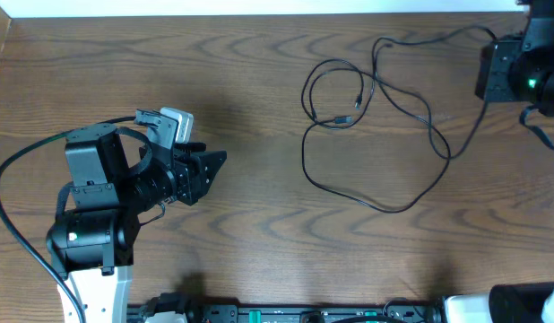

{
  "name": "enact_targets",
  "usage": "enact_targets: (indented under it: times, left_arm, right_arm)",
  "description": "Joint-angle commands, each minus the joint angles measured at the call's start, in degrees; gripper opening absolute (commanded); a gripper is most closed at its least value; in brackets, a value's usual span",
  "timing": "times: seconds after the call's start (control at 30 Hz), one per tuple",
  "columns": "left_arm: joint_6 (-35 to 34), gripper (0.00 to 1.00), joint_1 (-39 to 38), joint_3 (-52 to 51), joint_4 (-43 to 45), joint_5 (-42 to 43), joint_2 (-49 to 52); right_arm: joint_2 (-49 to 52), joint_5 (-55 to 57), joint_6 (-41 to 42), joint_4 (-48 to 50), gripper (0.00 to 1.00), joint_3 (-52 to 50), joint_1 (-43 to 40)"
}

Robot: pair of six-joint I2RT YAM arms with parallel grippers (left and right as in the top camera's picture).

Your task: Untangle cables

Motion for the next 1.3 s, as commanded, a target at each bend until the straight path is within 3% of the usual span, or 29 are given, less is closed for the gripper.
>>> enact_targets:
  times: [0.0, 0.3, 0.47, 0.67, 0.83, 0.87, 0.9, 1.03, 1.27]
  left_arm:
    - [0.55, 0.47, -0.09, 0.20, 0.68, 2.56, -0.20]
    - [0.57, 0.47, -1.18, 0.20, 3.96, 6.75, 2.95]
    - [0.76, 0.47, -7.30, 0.20, 5.77, 6.73, 8.11]
    - [5.73, 0.47, -15.78, 0.20, 6.03, 6.45, 13.64]
    - [10.97, 0.48, -24.17, 0.20, 6.73, -0.13, 19.06]
    - [10.16, 0.48, -25.64, 0.20, 7.32, -1.40, 20.02]
    - [8.87, 0.64, -26.71, 0.20, 7.89, -2.56, 20.76]
    - [2.29, 0.67, -32.87, 0.20, 11.37, -11.69, 25.35]
    - [2.78, 0.71, -41.97, 0.20, 17.84, -15.87, 34.69]
  right_arm:
    - [0.76, 7.85, 3.48, -2.25, 0.01, 0.39, -2.64]
    - [-0.31, 16.20, 10.86, -7.39, 0.01, 0.42, -7.52]
    - [0.20, 12.85, 10.82, -7.87, 0.01, 0.33, -7.63]
    - [1.31, 11.85, 10.60, -8.09, 0.01, 0.33, -7.63]
    - [2.80, 9.86, 10.60, -8.50, 0.01, 0.26, -7.63]
    - [3.10, 9.86, 10.60, -8.55, 0.01, 0.09, -7.63]
    - [3.26, 9.86, 10.60, -8.55, 0.01, -0.17, -7.63]
    - [3.63, 9.84, 10.62, -8.52, 0.01, -1.38, -7.61]
    - [3.65, 9.81, 10.62, -8.46, 0.01, -4.48, -7.61]
